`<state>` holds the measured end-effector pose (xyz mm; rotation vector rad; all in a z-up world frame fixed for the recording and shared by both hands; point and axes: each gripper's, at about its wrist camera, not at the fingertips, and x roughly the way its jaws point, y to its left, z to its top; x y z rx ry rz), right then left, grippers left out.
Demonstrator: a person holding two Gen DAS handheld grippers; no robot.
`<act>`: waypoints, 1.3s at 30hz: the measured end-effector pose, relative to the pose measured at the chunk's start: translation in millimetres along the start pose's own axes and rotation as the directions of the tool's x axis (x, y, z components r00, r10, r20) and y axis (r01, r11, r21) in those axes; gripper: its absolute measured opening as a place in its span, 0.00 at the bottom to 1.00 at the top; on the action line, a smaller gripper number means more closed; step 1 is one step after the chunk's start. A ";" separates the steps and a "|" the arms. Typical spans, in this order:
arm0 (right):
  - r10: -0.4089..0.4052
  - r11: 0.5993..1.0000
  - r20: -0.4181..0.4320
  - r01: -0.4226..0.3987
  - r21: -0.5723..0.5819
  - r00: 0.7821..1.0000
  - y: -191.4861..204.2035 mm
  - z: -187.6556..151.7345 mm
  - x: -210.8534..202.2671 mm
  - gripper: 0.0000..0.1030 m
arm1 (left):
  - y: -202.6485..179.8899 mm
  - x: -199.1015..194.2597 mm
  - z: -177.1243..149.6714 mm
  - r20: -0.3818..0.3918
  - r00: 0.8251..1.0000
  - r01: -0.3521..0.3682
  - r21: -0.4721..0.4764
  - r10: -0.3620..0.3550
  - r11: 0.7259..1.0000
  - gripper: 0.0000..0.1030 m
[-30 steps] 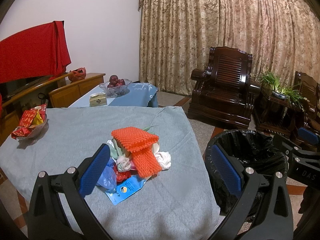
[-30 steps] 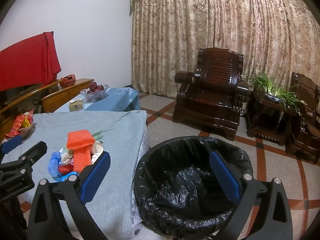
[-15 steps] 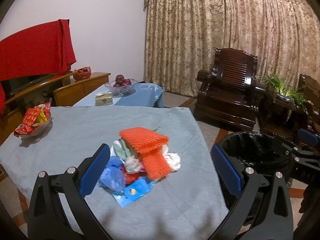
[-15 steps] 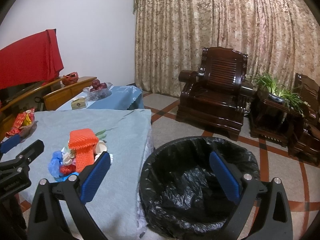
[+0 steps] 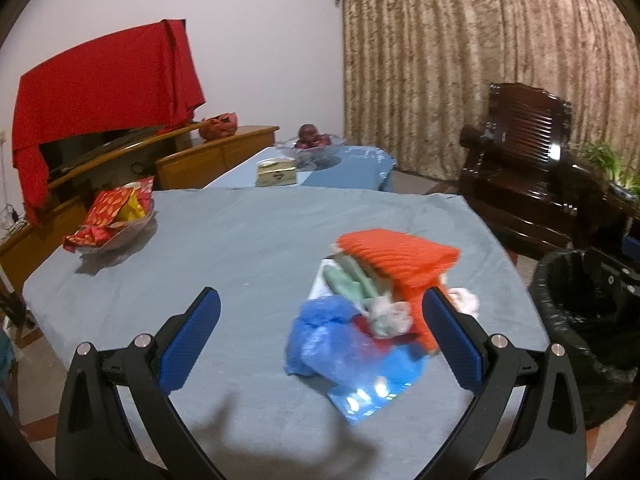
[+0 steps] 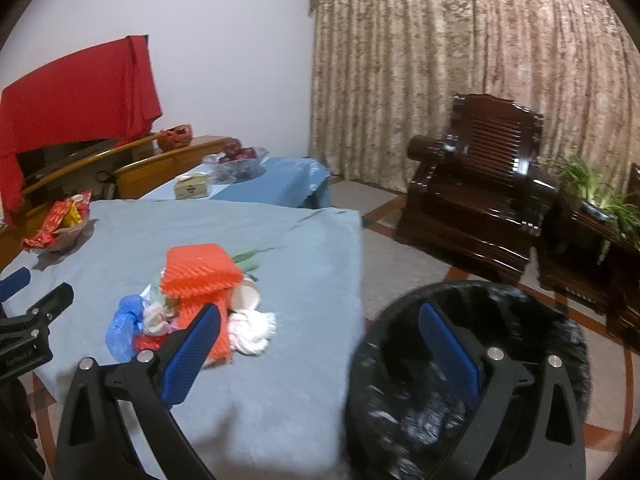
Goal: Collect trash
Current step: 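Grasp the large orange foam net with the right gripper while the left gripper approaches the pile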
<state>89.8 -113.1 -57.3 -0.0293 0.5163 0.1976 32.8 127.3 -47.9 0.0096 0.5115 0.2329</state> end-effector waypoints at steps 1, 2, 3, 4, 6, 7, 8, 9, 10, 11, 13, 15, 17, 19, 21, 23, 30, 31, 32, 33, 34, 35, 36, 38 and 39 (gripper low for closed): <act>0.014 1.000 -0.004 -0.014 0.000 1.000 4.8 3.1 7.0 0.94 | 3.1 3.9 1.6 -0.001 1.000 -0.006 -0.003 0.006 1.000 0.95; 0.034 0.999 -0.006 -0.034 -0.001 0.999 11.9 7.1 15.0 0.93 | 7.5 9.7 5.3 -0.002 1.000 -0.014 -0.008 0.014 1.000 0.95; 0.043 0.999 -0.006 -0.043 -0.005 0.999 16.9 9.7 19.9 0.93 | 11.3 14.1 7.3 -0.001 1.000 -0.021 -0.012 0.021 1.000 0.95; 0.052 0.999 -0.008 -0.052 -0.013 0.999 23.9 12.2 26.9 0.92 | 13.5 19.3 8.0 -0.002 1.000 -0.023 -0.017 0.023 1.000 0.95; 0.072 0.997 -0.012 -0.073 -0.030 0.997 36.9 18.4 40.0 0.91 | 23.4 34.0 14.8 0.000 0.999 -0.038 -0.031 0.038 0.999 0.95; 0.081 0.996 -0.019 -0.081 -0.037 0.997 43.6 21.6 47.6 0.90 | 26.6 40.6 17.8 -0.003 0.999 -0.039 -0.036 0.039 0.999 0.95; 0.087 0.995 -0.023 -0.088 -0.039 0.996 46.7 23.4 52.9 0.90 | 29.0 45.7 20.2 -0.003 0.999 -0.041 -0.039 0.041 0.998 0.95; 0.099 0.994 -0.029 -0.100 -0.042 0.995 53.0 26.5 61.0 0.89 | 30.4 51.4 22.6 -0.006 0.999 -0.044 -0.040 0.043 0.998 0.95; 0.109 0.993 -0.035 -0.111 -0.046 0.993 59.4 29.1 68.9 0.89 | 32.3 57.0 24.9 -0.009 0.999 -0.042 -0.040 0.042 0.998 0.95; 0.120 0.991 -0.042 -0.122 -0.052 0.992 65.9 30.8 76.3 0.89 | 35.3 64.0 27.8 -0.014 0.999 -0.043 -0.040 0.042 0.998 0.95; 0.133 0.989 -0.058 -0.137 -0.065 0.989 75.5 31.1 88.4 0.88 | 40.7 76.4 31.5 -0.022 0.999 -0.044 -0.036 0.044 0.998 0.95; 0.142 0.986 -0.076 -0.148 -0.076 0.987 83.4 29.5 100.0 0.88 | 44.4 85.0 31.9 -0.037 0.999 -0.040 -0.043 0.038 0.998 0.95; 0.152 0.983 -0.099 -0.161 -0.084 0.983 91.8 27.1 111.2 0.88 | 49.5 93.8 31.5 -0.049 0.998 -0.041 -0.057 0.039 0.997 0.95; 0.155 0.981 -0.117 -0.167 -0.098 0.981 99.2 25.1 120.9 0.88 | 52.3 99.4 30.6 -0.058 0.997 -0.048 -0.058 0.044 0.997 0.95; 0.156 0.979 -0.134 -0.171 -0.112 0.979 104.8 23.6 131.1 0.88 | 56.2 103.5 29.2 -0.068 0.997 -0.051 -0.063 0.047 0.997 0.95; 0.153 0.978 -0.154 -0.172 -0.119 0.976 108.1 21.9 140.3 0.88 | 59.5 106.7 28.1 -0.074 0.996 -0.055 -0.067 0.050 0.996 0.95; 0.230 0.960 -0.265 -0.263 -0.096 0.936 112.1 11.8 160.8 0.62 | 60.7 111.9 24.3 -0.090 0.995 -0.050 -0.072 0.044 0.996 0.95; 0.241 0.958 -0.273 -0.273 -0.087 0.931 111.5 11.5 160.8 0.56 | 60.1 112.0 24.1 -0.092 0.995 -0.048 -0.071 0.042 0.996 0.95; 0.258 0.955 -0.278 -0.288 -0.074 0.925 110.1 11.7 160.6 0.53 | 59.2 112.0 24.1 -0.092 0.995 -0.047 -0.069 0.040 0.997 0.95; 0.287 0.947 -0.281 -0.315 -0.060 0.916 108.5 12.0 159.5 0.42 | 57.6 111.5 23.8 -0.092 0.995 -0.044 -0.067 0.038 0.997 0.95; 0.320 0.937 -0.288 -0.346 -0.043 0.902 107.2 12.6 159.2 0.30 | 56.0 111.2 24.0 -0.092 0.995 -0.043 -0.066 0.036 0.997 0.95; 0.337 0.932 -0.294 -0.361 -0.032 0.895 106.7 12.9 158.6 0.26 | 54.6 110.8 24.2 -0.091 0.995 -0.041 -0.065 0.035 0.997 0.95; 0.343 0.929 -0.295 -0.368 -0.032 0.892 106.9 13.2 158.7 0.23 | 53.3 110.4 24.1 -0.091 0.995 -0.039 -0.065 0.033 0.997 0.95; 0.352 0.924 -0.292 -0.379 -0.041 0.889 108.2 12.7 156.4 0.18 | 51.1 109.5 24.5 -0.092 0.995 -0.036 -0.065 0.030 0.997 0.95; 0.356 0.923 -0.288 -0.383 -0.039 0.889 107.2 12.9 154.9 0.16 | 49.8 108.8 24.8 -0.092 0.995 -0.034 -0.065 0.028 0.997 0.95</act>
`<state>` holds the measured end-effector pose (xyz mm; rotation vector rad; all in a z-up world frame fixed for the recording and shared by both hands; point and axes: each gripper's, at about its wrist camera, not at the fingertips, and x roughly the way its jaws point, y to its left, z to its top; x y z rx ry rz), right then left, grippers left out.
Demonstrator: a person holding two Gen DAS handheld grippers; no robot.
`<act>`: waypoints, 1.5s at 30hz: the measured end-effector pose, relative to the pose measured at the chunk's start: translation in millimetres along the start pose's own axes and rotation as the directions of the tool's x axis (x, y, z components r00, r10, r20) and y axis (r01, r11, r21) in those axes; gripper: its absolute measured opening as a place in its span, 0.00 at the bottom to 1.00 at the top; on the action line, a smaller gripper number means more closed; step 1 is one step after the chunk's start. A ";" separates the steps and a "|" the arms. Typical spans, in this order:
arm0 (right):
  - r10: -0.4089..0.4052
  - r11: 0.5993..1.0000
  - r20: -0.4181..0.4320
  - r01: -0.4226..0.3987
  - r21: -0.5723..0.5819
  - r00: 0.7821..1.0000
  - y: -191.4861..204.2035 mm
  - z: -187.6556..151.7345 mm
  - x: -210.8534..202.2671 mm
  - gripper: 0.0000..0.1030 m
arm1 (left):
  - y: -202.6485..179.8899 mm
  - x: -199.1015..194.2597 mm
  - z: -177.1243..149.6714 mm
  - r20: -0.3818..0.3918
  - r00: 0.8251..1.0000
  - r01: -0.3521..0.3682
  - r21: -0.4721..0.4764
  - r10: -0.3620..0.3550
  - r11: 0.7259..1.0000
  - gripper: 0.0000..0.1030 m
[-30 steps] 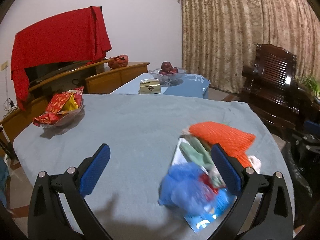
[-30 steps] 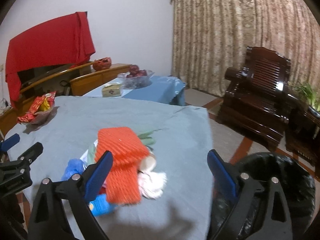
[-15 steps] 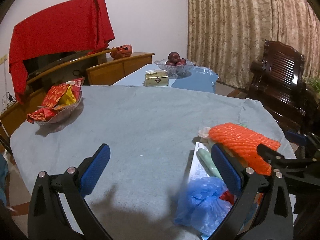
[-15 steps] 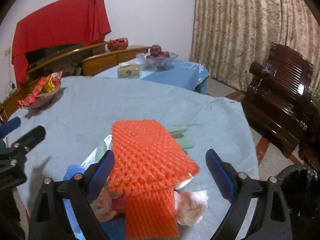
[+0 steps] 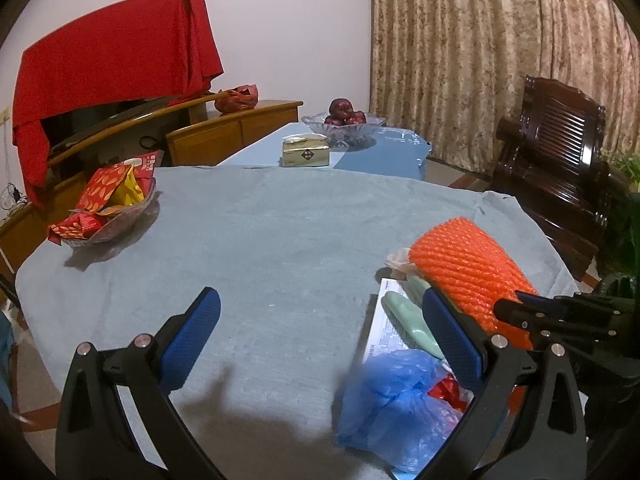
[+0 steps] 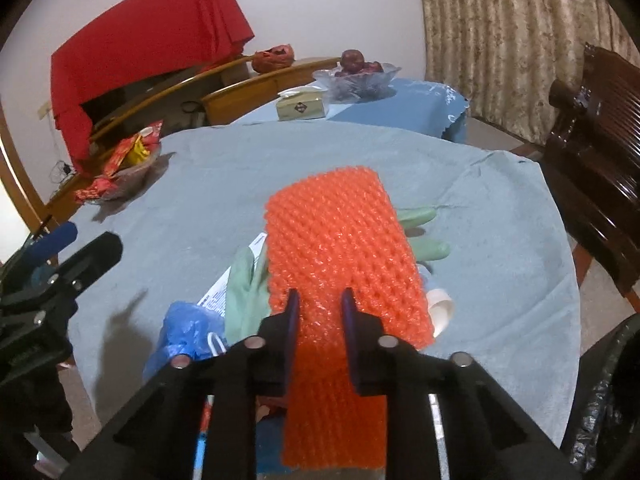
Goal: Collect trash
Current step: 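Grasp the large orange foam net with the right gripper while the left gripper approaches the pile, then grasp the small orange foam net with the left gripper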
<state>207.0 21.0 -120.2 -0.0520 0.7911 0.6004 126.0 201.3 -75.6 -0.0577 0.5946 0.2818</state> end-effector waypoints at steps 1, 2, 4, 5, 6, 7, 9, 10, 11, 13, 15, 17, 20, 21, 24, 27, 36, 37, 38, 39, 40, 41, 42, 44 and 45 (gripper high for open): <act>0.004 1.000 0.007 -0.004 0.003 1.000 -0.9 -0.3 -2.5 0.14 | -2.2 -1.2 0.2 0.000 1.000 0.000 0.001 0.000 1.000 0.95; 0.008 1.000 0.021 -0.008 0.007 1.000 -1.5 0.4 -7.6 0.14 | -3.5 -2.4 0.2 0.002 1.000 0.002 0.002 -0.002 1.000 0.95; 0.008 1.000 0.043 -0.009 0.011 0.999 -3.4 -0.7 -17.2 0.13 | -5.7 -4.4 1.1 0.004 1.000 0.004 0.005 -0.004 1.000 0.95; 0.009 1.000 0.058 -0.010 0.016 0.998 -4.8 0.3 -24.4 0.13 | -7.4 -5.9 1.6 0.006 1.000 0.009 0.007 -0.009 1.000 0.95; 0.009 1.000 0.071 -0.010 0.022 0.997 -6.5 1.0 -30.2 0.13 | -8.7 -7.3 2.0 0.007 1.000 0.013 0.007 -0.013 1.000 0.95; 0.004 1.000 0.079 -0.006 0.024 0.997 -8.4 1.4 -33.8 0.13 | -10.7 -8.8 2.5 0.009 1.000 0.017 0.008 -0.017 1.000 0.95; -0.019 0.999 0.099 0.016 0.032 0.995 -12.6 2.8 -45.6 0.13 | -17.6 -11.6 3.3 0.016 0.999 0.027 0.016 -0.027 1.000 0.95; -0.029 0.999 0.107 0.025 0.042 0.994 -16.3 2.3 -52.0 0.13 | -21.6 -12.8 3.1 0.018 0.999 0.032 0.020 -0.033 0.999 0.95; -0.039 0.998 0.114 0.033 0.057 0.993 -20.6 1.2 -57.9 0.13 | -25.6 -13.9 3.1 0.020 0.999 0.040 0.025 -0.040 0.999 0.95; -0.057 0.995 0.123 0.046 0.085 0.991 -29.8 -2.2 -67.6 0.13 | -33.5 -14.7 2.0 0.021 0.998 0.058 0.030 -0.058 0.998 0.95; -0.081 0.992 0.126 0.068 0.102 0.989 -38.2 -7.7 -75.9 0.13 | -43.7 -14.6 -0.4 0.016 0.997 0.078 0.038 -0.079 0.996 0.95; -0.111 0.989 0.122 0.098 0.110 0.986 -47.1 -13.6 -82.8 0.13 | -56.3 -13.5 -3.0 0.007 0.995 0.103 0.051 -0.104 0.993 0.92; -0.137 0.984 0.114 0.122 0.127 0.984 -58.7 -22.8 -87.8 0.13 | -74.4 -8.9 -7.4 -0.017 0.989 0.145 0.076 -0.144 0.986 0.77; -0.148 0.982 0.110 0.132 0.138 0.983 -64.9 -26.4 -89.2 0.13 | -80.5 -6.8 -9.1 -0.028 0.987 0.162 0.082 -0.160 0.983 0.75; -0.163 0.976 0.102 0.145 0.164 0.981 -76.7 -33.9 -91.7 0.13 | -96.6 -1.9 -14.7 -0.046 0.982 0.188 0.101 -0.184 0.977 0.69; -0.168 0.973 0.101 0.148 0.178 0.981 -84.7 -39.7 -93.7 0.13 | -110.8 2.2 -20.4 -0.062 0.978 0.206 0.119 -0.199 0.971 0.65; -0.182 0.969 0.105 0.160 0.189 0.978 -101.1 -51.2 -100.8 0.13 | -147.5 19.1 -38.5 -0.109 0.977 0.201 0.158 -0.186 0.967 0.65; -0.181 0.969 0.105 0.159 0.191 0.978 -103.3 -52.1 -101.6 0.13 | -151.4 22.0 -40.8 -0.116 0.977 0.195 0.160 -0.178 0.968 0.65; -0.182 0.968 0.102 0.160 0.194 0.978 -105.0 -53.1 -101.2 0.13 | -155.2 26.0 -43.0 -0.124 0.978 0.186 0.167 -0.167 0.968 0.65; -0.182 0.967 0.100 0.160 0.197 0.978 -106.3 -53.2 -101.1 0.13 | -157.4 28.3 -44.5 -0.130 0.978 0.182 0.172 -0.160 0.968 0.65; -0.182 0.967 0.098 0.160 0.201 0.978 -107.7 -53.6 -100.7 0.13 | -160.3 30.4 -46.2 -0.136 0.978 0.178 0.178 -0.155 0.968 0.65; -0.183 0.966 0.096 0.160 0.205 0.978 -109.2 -54.8 -100.2 0.13 | -163.2 33.0 -48.3 -0.144 0.978 0.174 0.187 -0.149 0.967 0.64; -0.183 0.965 0.095 0.161 0.208 0.978 -109.6 -54.2 -100.1 0.13 | -165.4 34.3 -49.7 -0.144 0.980 0.167 0.197 -0.140 0.966 0.56; -0.185 0.964 0.093 0.162 0.213 0.978 -110.7 -55.3 -100.1 0.13 | -167.3 35.0 -51.2 -0.148 0.981 0.157 0.215 -0.127 0.964 0.45; -0.185 0.963 0.092 0.162 0.215 0.978 -111.6 -56.4 -100.6 0.13 | -167.1 34.6 -51.0 -0.148 0.981 0.157 0.215 -0.127 0.964 0.37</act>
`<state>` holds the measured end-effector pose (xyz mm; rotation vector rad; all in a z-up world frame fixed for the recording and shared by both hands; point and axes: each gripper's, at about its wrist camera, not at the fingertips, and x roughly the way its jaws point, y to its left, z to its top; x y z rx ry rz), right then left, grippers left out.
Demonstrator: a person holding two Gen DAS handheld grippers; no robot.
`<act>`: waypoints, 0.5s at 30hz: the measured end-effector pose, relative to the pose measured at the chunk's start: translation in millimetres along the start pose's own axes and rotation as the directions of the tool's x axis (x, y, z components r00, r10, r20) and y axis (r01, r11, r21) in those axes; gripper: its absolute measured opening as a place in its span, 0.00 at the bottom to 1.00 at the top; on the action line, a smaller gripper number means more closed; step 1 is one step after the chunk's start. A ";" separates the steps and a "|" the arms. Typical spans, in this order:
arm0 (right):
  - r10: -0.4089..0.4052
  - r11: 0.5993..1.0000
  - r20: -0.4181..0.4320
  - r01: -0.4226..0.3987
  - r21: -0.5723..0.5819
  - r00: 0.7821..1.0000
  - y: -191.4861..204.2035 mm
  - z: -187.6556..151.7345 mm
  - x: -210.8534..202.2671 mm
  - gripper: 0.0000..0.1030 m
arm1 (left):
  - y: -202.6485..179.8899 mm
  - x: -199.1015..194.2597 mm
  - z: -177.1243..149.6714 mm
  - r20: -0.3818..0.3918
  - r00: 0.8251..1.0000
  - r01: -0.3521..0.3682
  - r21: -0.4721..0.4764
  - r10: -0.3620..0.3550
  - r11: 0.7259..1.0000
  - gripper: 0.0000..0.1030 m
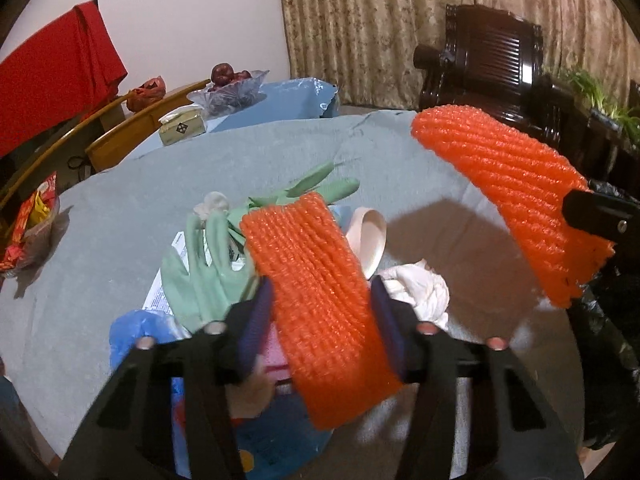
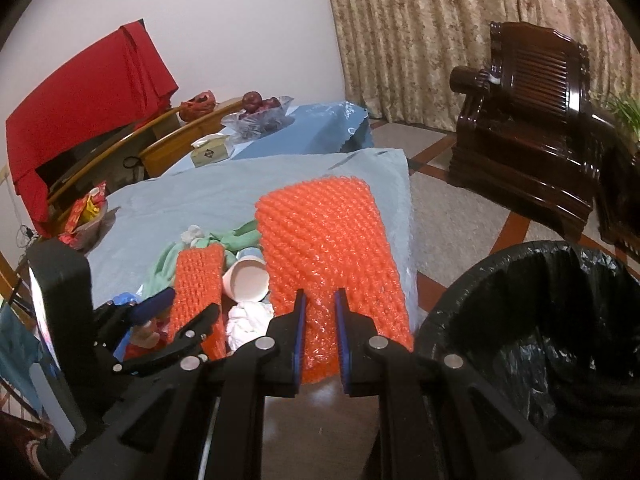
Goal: Collect trash
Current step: 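Grasp the small orange foam net with the left gripper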
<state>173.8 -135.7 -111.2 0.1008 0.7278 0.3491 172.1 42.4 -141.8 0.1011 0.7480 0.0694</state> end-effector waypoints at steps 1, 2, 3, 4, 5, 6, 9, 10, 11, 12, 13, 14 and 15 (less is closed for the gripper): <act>0.000 1.000 0.000 0.000 0.000 1.000 -0.9 0.0 -0.8 0.13 | 0.2 -0.2 -0.2 0.003 1.000 0.004 -0.002 -0.004 1.000 0.28; -0.001 1.000 0.002 0.001 0.001 1.000 -1.0 -0.3 -1.8 0.13 | 1.4 -1.8 -0.5 0.011 1.000 0.008 -0.005 -0.007 1.000 0.23; -0.001 1.000 0.003 0.001 0.001 1.000 -1.1 0.0 -2.8 0.13 | 1.7 -3.1 0.0 0.015 1.000 0.003 -0.005 -0.003 1.000 0.18; 0.000 1.000 0.004 0.000 0.002 1.000 0.2 0.9 -3.5 0.13 | 0.7 -4.9 0.4 0.021 1.000 0.001 -0.003 -0.001 1.000 0.12; 0.001 1.000 0.007 -0.001 0.002 1.000 1.1 1.5 -5.0 0.13 | 1.4 -7.2 0.7 0.029 1.000 0.012 -0.003 -0.012 1.000 0.10; 0.002 1.000 0.010 -0.002 -0.001 1.000 2.4 2.0 -6.7 0.13 | 2.5 -8.5 1.5 0.034 0.999 0.016 -0.005 -0.016 1.000 0.10; 0.002 1.000 0.020 -0.002 -0.011 1.000 3.3 2.5 -12.3 0.13 | 5.1 -17.3 2.1 0.053 0.998 0.027 -0.014 -0.026 1.000 0.09; 0.001 1.000 0.024 -0.001 -0.013 1.000 3.5 1.6 -14.4 0.13 | 6.3 -21.4 2.5 0.060 0.998 0.033 -0.018 -0.032 0.999 0.09; 0.000 1.000 0.028 0.000 -0.014 1.000 3.1 1.5 -16.5 0.13 | 7.7 -26.6 2.7 0.070 0.997 0.043 -0.022 -0.041 0.999 0.09; -0.001 1.000 0.033 0.002 -0.013 0.999 2.6 0.9 -19.5 0.13 | 7.8 -31.9 3.1 0.080 0.996 0.051 -0.020 -0.049 0.999 0.09; -0.003 1.000 0.037 0.003 -0.011 0.999 2.3 0.9 -21.7 0.13 | 7.4 -35.1 3.4 0.086 0.995 0.055 -0.019 -0.053 0.998 0.08; -0.004 1.000 0.040 0.004 -0.009 0.999 1.9 1.0 -24.1 0.13 | 7.7 -41.4 3.8 0.096 0.993 0.064 -0.018 -0.062 0.998 0.08; -0.006 1.000 0.046 0.007 -0.009 0.999 1.2 0.7 -28.0 0.13 | 7.6 -44.6 3.9 0.101 0.993 0.069 -0.019 -0.067 0.997 0.08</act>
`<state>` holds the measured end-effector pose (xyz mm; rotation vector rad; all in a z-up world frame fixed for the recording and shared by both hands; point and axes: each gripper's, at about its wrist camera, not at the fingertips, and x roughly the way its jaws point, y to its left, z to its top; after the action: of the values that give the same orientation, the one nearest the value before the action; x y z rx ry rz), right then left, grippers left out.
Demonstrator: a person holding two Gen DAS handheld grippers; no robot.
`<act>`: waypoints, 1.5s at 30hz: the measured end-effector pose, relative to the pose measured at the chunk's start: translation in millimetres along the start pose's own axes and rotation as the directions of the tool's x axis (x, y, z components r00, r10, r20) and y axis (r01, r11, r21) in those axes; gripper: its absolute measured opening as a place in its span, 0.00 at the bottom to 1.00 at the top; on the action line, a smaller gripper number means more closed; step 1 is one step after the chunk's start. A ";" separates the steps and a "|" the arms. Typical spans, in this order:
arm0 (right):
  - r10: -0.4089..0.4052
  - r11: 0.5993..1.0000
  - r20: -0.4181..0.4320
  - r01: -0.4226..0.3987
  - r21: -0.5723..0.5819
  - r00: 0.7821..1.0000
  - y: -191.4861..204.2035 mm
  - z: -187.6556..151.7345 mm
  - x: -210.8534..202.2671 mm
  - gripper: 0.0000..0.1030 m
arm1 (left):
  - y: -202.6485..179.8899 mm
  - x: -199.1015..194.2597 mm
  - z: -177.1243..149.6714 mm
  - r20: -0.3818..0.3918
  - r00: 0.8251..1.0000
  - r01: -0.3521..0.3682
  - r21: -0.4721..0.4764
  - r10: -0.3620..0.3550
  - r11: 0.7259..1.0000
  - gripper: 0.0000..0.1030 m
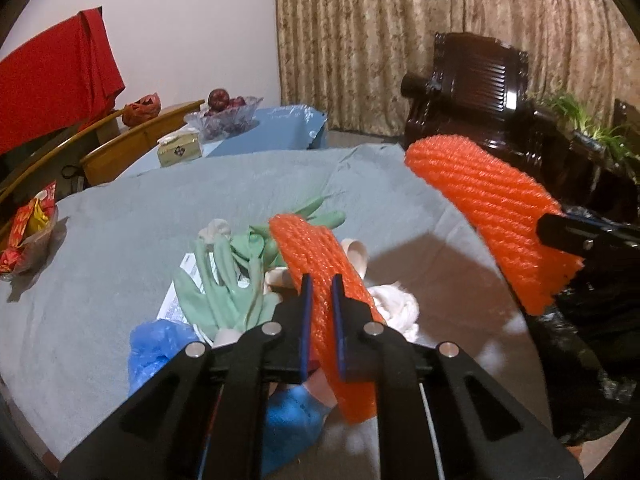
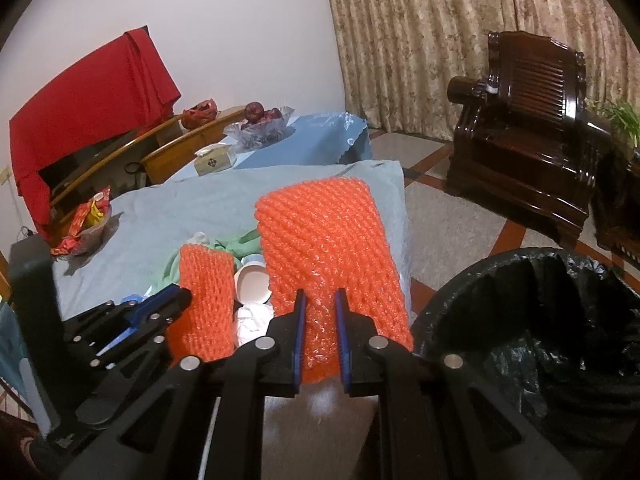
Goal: Collect trash
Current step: 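Grasp the small orange foam net with the left gripper, then carry both orange nets over the bin and open both grippers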
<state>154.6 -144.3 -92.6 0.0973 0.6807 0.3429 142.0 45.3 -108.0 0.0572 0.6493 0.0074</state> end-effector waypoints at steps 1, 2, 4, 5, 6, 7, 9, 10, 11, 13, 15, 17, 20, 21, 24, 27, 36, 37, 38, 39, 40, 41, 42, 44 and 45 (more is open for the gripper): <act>-0.003 1.000 0.006 0.003 0.000 1.000 -0.8 0.1 -3.6 0.13 | -0.3 -3.7 1.7 0.004 1.000 0.007 -0.003 -0.007 1.000 0.08; -0.007 1.000 0.012 0.007 0.002 1.000 -2.1 0.3 -8.0 0.13 | -0.8 -9.0 3.5 0.011 1.000 0.018 -0.007 -0.018 1.000 0.08; -0.015 1.000 0.022 0.014 0.009 1.000 -2.6 -0.1 -14.9 0.13 | -3.3 -19.0 7.6 0.029 0.999 0.040 -0.008 -0.040 0.999 0.08; -0.021 1.000 0.030 0.020 0.015 0.999 -5.5 -0.2 -20.6 0.13 | -5.6 -22.8 9.6 0.036 0.998 0.048 -0.006 -0.048 0.999 0.08; -0.027 0.999 0.035 0.026 0.020 0.999 -8.2 -0.7 -25.3 0.13 | -8.2 -26.2 12.0 0.043 0.998 0.056 -0.004 -0.056 0.998 0.08; -0.032 0.999 0.039 0.031 0.024 0.999 -10.5 -0.2 -29.0 0.13 | -11.0 -29.5 14.1 0.049 0.997 0.066 -0.002 -0.066 0.998 0.08; -0.049 0.998 0.050 0.047 0.037 0.998 -17.9 -2.1 -39.3 0.13 | -18.9 -35.2 19.3 0.061 0.994 0.093 0.007 -0.093 0.996 0.08; -0.061 0.997 0.054 0.059 0.042 0.997 -22.1 -3.7 -44.8 0.13 | -23.4 -37.8 21.2 0.067 0.992 0.104 0.012 -0.105 0.994 0.08; -0.077 0.996 0.056 0.075 0.045 0.995 -26.5 -5.7 -50.0 0.13 | -30.3 -40.4 23.8 0.074 0.990 0.121 0.019 -0.122 0.993 0.08; -0.102 0.993 0.057 0.099 0.057 0.993 -37.8 -10.1 -58.9 0.13 | -42.9 -43.3 27.5 0.081 0.985 0.149 0.034 -0.152 0.988 0.08; -0.130 0.989 0.056 0.126 0.074 0.990 -50.0 -14.8 -67.2 0.13 | -59.0 -46.0 30.7 0.087 0.979 0.180 0.055 -0.184 0.982 0.08; -0.167 0.982 0.052 0.161 0.097 0.985 -65.8 -21.7 -77.0 0.13 | -77.1 -47.3 32.5 0.085 0.971 0.217 0.074 -0.223 0.973 0.08; -0.208 0.971 0.048 0.200 0.130 0.977 -87.5 -29.5 -89.6 0.13 | -104.3 -48.4 34.3 0.081 0.958 0.268 0.107 -0.277 0.958 0.08; -0.232 0.964 0.045 0.223 0.143 0.972 -96.6 -33.9 -95.4 0.13 | -113.9 -48.5 34.3 0.078 0.952 0.285 0.120 -0.295 0.951 0.08; -0.271 0.950 0.039 0.261 0.169 0.962 -114.7 -41.2 -106.0 0.13 | -139.7 -47.0 32.9 0.063 0.937 0.331 0.142 -0.343 0.933 0.08; -0.305 0.935 0.030 0.294 0.197 0.952 -132.8 -48.2 -113.2 0.13 | -161.9 -41.8 30.1 0.040 0.924 0.369 0.156 -0.379 0.916 0.08; -0.365 0.902 -0.015 0.358 0.240 0.931 -161.8 -64.1 -111.8 0.18 | -207.9 -13.4 18.2 -0.044 0.890 0.453 0.193 -0.454 0.870 0.14; -0.373 0.899 -0.017 0.366 0.241 0.928 -163.5 -65.7 -112.3 0.20 | -209.6 -10.0 17.2 -0.054 0.886 0.462 0.192 -0.461 0.866 0.15; -0.378 0.896 -0.019 0.371 0.242 0.925 -163.3 -66.4 -112.2 0.22 | -211.5 -6.8 16.1 -0.063 0.883 0.468 0.191 -0.465 0.863 0.17; -0.382 0.895 -0.021 0.375 0.243 0.924 -163.2 -67.4 -112.6 0.27 | -211.3 -5.8 15.5 -0.065 0.883 0.469 0.190 -0.465 0.863 0.23; -0.385 0.893 -0.019 0.378 0.244 0.923 -164.7 -67.6 -113.0 0.32 | -210.0 -5.2 15.2 -0.065 0.884 0.467 0.190 -0.463 0.864 0.27; -0.388 0.892 -0.017 0.380 0.245 0.921 -164.3 -68.3 -114.0 0.36 | -207.8 -5.7 14.9 -0.061 0.887 0.461 0.188 -0.458 0.867 0.35; -0.390 0.891 -0.013 0.382 0.244 0.921 -163.4 -67.6 -115.0 0.42 | -204.5 -6.1 14.8 -0.055 0.890 0.454 0.185 -0.452 0.872 0.40; -0.395 0.891 -0.006 0.384 0.243 0.919 -163.9 -67.3 -116.4 0.56 | -196.2 -8.9 15.5 -0.039 0.897 0.440 0.183 -0.441 0.879 0.49; -0.397 0.890 0.001 0.385 0.244 0.918 -161.4 -66.6 -117.1 0.69 | -191.8 -10.8 15.6 -0.029 0.903 0.426 0.184 -0.429 0.885 0.59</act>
<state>72.7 -337.5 -106.1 0.1940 0.6720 -0.1330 140.6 -147.2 -99.7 0.0939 0.6374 -0.4833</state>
